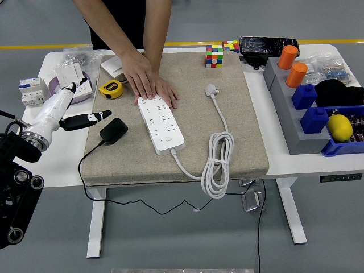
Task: Pick up the plug,place it near the board,insert it into the board,press the button
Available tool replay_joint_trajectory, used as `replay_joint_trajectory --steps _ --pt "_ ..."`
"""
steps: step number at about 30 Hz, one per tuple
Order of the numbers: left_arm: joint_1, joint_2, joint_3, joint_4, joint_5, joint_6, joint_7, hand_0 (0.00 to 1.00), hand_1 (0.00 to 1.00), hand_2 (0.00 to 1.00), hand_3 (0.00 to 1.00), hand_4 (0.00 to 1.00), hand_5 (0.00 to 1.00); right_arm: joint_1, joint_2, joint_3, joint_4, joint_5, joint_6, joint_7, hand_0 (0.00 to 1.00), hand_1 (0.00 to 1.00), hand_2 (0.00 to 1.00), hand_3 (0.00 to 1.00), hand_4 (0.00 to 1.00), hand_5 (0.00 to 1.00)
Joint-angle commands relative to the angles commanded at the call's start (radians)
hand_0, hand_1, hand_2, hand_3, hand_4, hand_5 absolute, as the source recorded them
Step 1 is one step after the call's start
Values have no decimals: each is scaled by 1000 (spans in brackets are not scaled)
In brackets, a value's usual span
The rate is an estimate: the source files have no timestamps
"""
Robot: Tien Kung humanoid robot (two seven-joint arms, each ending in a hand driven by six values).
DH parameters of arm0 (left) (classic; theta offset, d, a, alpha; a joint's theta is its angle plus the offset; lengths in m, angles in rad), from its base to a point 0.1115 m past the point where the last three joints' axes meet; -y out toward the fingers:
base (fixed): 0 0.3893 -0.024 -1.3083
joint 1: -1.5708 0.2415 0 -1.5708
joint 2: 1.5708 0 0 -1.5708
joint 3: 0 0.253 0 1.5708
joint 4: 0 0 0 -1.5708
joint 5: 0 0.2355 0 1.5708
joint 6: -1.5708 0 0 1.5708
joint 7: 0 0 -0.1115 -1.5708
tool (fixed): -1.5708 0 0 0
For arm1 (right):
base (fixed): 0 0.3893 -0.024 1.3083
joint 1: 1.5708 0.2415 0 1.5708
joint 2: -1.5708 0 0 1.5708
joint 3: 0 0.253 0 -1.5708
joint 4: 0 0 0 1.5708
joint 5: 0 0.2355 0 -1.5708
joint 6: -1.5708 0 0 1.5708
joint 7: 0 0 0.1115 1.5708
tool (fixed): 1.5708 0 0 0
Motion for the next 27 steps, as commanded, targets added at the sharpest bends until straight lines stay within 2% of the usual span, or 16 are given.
replay_joint_trajectory --steps 7,13,21,27 --pt "-74 8 81 86 -9 12 5 998 998 998 998 998 739 -1 0 -14 -4 4 -6 1 916 822 793 829 998 998" --pt "-141 11 159 194 4 48 -2 998 998 998 998 998 739 2 -3 -21 -4 5 -10 5 910 821 794 827 998 998" --pt "-183 3 226 328 15 63 1 998 998 998 998 998 731 1 -2 -27 -7 8 -13 6 903 819 791 824 998 993" --pt "-184 5 270 368 30 68 12 998 998 998 998 998 729 1 -2 -26 -8 9 -14 8 900 817 790 822 998 990"
